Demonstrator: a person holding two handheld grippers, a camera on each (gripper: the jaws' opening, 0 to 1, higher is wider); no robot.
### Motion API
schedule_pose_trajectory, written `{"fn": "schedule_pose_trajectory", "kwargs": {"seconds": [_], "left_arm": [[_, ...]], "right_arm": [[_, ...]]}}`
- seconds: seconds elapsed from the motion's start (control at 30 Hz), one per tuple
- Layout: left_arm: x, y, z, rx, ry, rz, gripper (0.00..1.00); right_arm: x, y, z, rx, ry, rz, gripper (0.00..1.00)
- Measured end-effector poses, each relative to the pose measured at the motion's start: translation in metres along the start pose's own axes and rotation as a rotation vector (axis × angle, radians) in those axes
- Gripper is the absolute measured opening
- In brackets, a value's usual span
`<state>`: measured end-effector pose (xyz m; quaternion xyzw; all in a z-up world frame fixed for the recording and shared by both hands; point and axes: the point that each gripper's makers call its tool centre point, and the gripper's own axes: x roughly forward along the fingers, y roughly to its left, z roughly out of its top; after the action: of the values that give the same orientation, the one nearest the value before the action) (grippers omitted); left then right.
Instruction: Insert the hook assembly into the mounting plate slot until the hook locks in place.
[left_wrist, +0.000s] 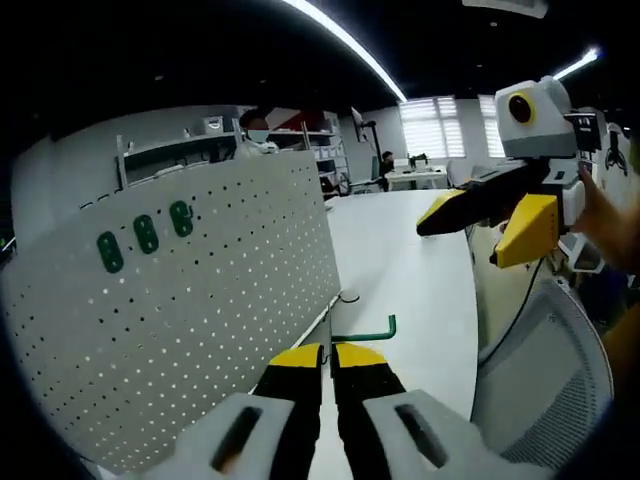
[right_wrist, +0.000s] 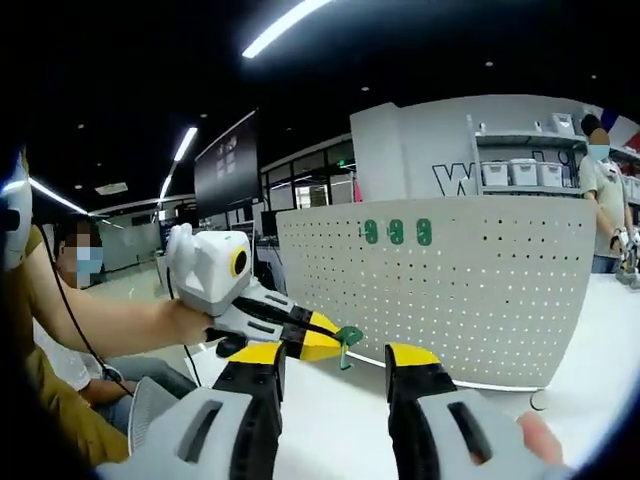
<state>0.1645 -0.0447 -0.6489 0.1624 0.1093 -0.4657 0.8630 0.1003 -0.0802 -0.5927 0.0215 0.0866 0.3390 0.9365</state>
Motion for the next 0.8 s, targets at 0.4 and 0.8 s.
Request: {"fn": "schedule_pose_trajectory", "kwargs": {"seconds": [0.4, 0.8], "left_arm": [[-0.009, 0.009, 0.023, -0.019, -0.153, 0.046, 0.03], [-0.02, 0.014, 0.036, -0.057, -0.241, 0.08, 0.03]], "right_arm": [[0.019, 0.005, 0.01, 0.018, -0.009, 0.022, 0.26], [0.031, 0.011, 0.019, 0.058, -0.03, 0.05, 0.24]]}}
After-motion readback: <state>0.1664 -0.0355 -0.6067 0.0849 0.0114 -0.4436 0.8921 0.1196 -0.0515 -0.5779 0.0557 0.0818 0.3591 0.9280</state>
